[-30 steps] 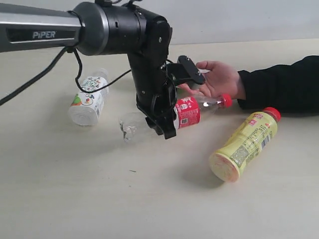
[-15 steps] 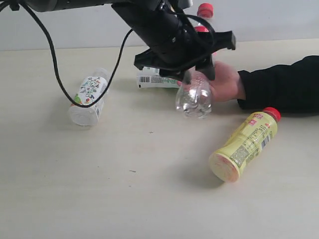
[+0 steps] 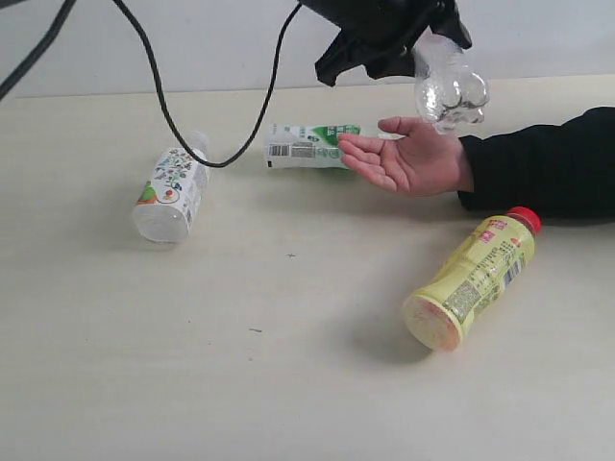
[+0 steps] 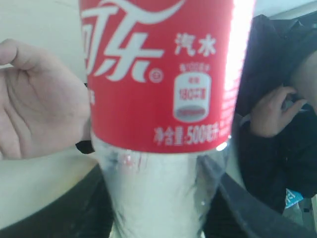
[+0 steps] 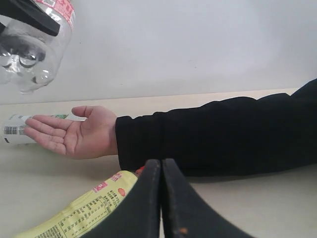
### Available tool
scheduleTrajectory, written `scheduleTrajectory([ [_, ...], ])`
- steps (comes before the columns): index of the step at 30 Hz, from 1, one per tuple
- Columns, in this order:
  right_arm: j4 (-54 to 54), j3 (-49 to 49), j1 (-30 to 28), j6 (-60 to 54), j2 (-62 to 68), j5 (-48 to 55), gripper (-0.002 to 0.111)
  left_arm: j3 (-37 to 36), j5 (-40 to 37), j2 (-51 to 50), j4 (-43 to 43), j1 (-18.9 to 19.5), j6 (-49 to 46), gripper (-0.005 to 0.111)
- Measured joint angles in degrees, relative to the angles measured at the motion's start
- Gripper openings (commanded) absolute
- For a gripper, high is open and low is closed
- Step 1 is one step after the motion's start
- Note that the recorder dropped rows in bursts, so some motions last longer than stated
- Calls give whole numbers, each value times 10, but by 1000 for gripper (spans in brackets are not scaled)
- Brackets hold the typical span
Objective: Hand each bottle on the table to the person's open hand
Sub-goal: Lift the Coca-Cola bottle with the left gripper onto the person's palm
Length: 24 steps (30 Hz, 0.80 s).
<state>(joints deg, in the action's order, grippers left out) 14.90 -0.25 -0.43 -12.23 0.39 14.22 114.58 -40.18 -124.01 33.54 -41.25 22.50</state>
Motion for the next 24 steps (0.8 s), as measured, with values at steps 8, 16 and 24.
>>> scheduleTrajectory([
  [8, 0, 0, 0, 0, 0, 0, 0, 11, 10, -80, 38, 14, 2, 3],
  [16, 0, 0, 0, 0, 0, 0, 0, 11, 15, -123, 119, 36, -47, 3],
  [24, 0, 0, 0, 0, 0, 0, 0, 11, 22, -138, 141, 40, -58, 3],
])
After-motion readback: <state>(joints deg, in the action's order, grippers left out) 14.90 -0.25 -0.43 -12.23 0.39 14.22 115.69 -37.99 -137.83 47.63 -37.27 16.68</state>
